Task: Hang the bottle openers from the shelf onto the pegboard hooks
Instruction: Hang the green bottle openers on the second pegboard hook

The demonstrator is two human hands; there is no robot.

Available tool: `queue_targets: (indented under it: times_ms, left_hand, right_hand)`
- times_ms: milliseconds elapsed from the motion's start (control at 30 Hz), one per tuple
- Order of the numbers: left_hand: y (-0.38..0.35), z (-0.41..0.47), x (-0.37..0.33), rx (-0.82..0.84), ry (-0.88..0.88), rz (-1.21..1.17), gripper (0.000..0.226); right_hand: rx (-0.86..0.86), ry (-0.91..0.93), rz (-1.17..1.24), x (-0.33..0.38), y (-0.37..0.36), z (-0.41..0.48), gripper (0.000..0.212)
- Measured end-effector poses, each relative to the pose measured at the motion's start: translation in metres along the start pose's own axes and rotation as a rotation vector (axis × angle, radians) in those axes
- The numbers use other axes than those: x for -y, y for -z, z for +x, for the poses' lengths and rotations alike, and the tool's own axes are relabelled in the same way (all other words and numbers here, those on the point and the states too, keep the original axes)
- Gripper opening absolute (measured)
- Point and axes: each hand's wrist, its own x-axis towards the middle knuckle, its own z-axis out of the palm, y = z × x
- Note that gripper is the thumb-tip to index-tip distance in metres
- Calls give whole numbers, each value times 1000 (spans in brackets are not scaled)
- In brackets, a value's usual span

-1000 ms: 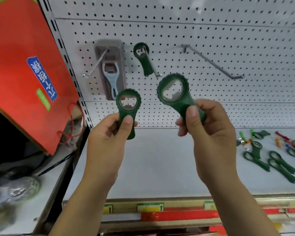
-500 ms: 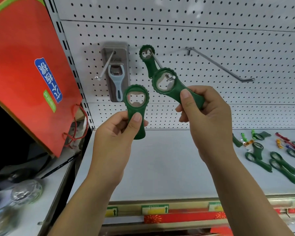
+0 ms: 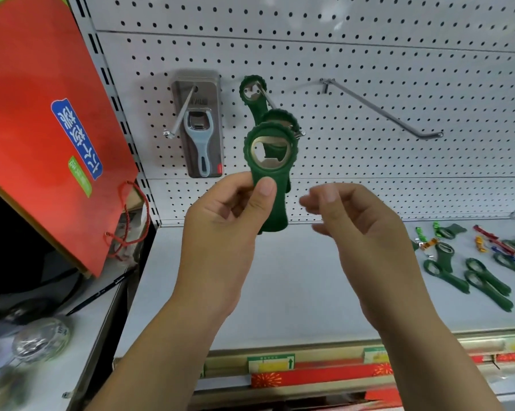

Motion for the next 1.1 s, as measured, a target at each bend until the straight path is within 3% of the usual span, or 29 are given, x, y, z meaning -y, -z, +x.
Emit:
queue_targets:
  times_ms: [167,400,600,867,1100]
  left_hand:
    - [-16,1,-4,46,-23,-65,14]
    - [-27,9,-10,130,63,-151,14]
    - [-16,31,-16,2,-10,69,29]
    - [-6,63,2,-31,-187,302,26]
    - [-9,101,10,-84,-199,357,27]
  right_hand:
    - [102,51,-8,10,3,-8,24]
    - [12,149,-75,12,14,5,8]
    - [1,185,-267,14,23,23,14]
    - [-90,242,-356,13,20,31,4]
    - [33,411,-368,32,1,33,31]
